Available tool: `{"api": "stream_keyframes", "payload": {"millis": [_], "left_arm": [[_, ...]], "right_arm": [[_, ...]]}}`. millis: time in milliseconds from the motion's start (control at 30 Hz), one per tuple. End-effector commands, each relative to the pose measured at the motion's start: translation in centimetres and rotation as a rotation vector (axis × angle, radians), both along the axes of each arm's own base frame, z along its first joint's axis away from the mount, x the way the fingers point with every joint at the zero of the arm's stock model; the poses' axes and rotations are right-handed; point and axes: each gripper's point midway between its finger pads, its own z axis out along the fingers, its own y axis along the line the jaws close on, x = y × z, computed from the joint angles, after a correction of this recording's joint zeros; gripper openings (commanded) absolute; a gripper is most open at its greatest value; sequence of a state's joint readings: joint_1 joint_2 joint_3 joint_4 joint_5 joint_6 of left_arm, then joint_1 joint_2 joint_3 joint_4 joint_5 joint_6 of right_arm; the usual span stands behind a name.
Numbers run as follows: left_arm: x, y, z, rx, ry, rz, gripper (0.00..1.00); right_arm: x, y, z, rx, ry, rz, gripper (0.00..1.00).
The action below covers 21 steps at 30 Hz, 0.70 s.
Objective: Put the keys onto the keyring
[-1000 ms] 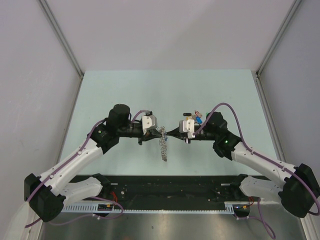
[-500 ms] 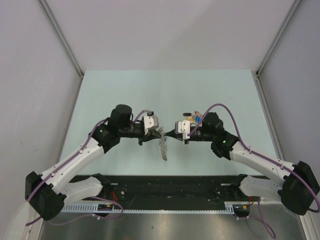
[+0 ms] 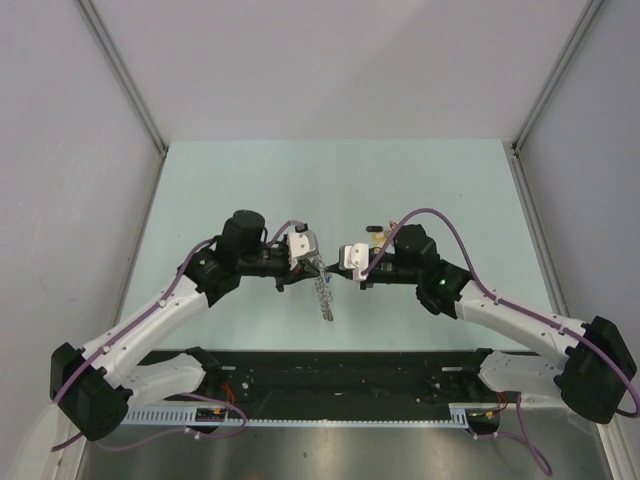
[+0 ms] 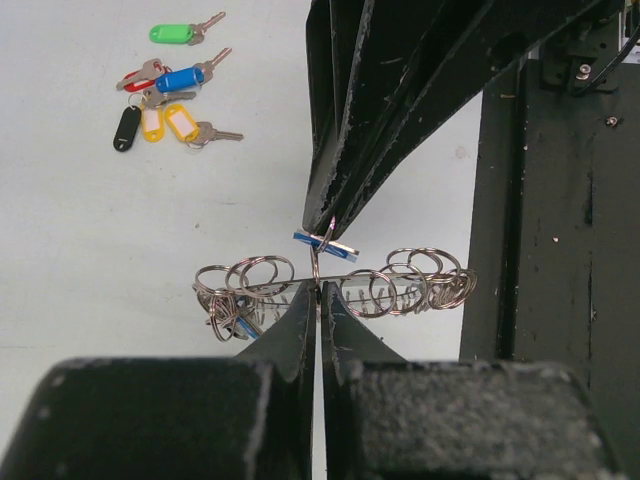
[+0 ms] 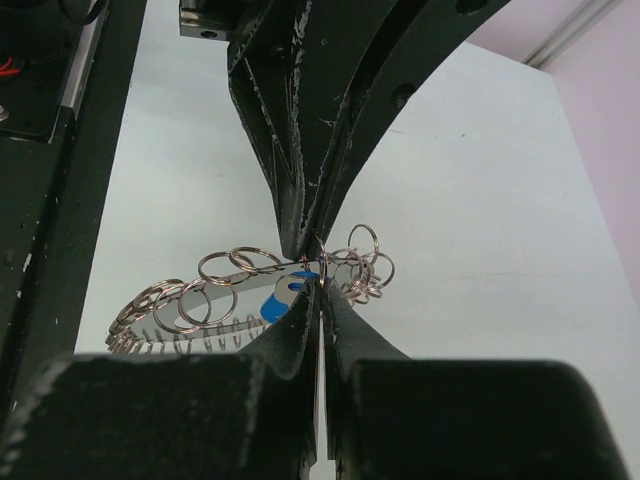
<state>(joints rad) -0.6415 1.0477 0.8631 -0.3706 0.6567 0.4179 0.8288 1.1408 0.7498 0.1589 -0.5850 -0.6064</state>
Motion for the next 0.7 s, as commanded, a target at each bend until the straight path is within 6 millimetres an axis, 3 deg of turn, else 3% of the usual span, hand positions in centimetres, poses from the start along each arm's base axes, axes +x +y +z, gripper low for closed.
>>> {"api": "stream_keyframes", "payload": {"millis": [0,467,667], "left_arm": [[-0.2,-2.0,4.4,-0.115,-0.087,-0.071,0.00],[-0.2,-2.1,4.5,-0.114,-0.080,-0.062,0.00],[1.0,-1.8,4.7,-0.107,-0.076,0.013,0.00]], "right_arm": [[-0.4,1.5,1.8,0.011,-0.057,0.028,0.00],[0.1,2.4,0.3,-0.099,-0.096,-0.048,0.01],[0.3,2.5,-0.1,-0.130,-0.123,-0.084,0.01]]}}
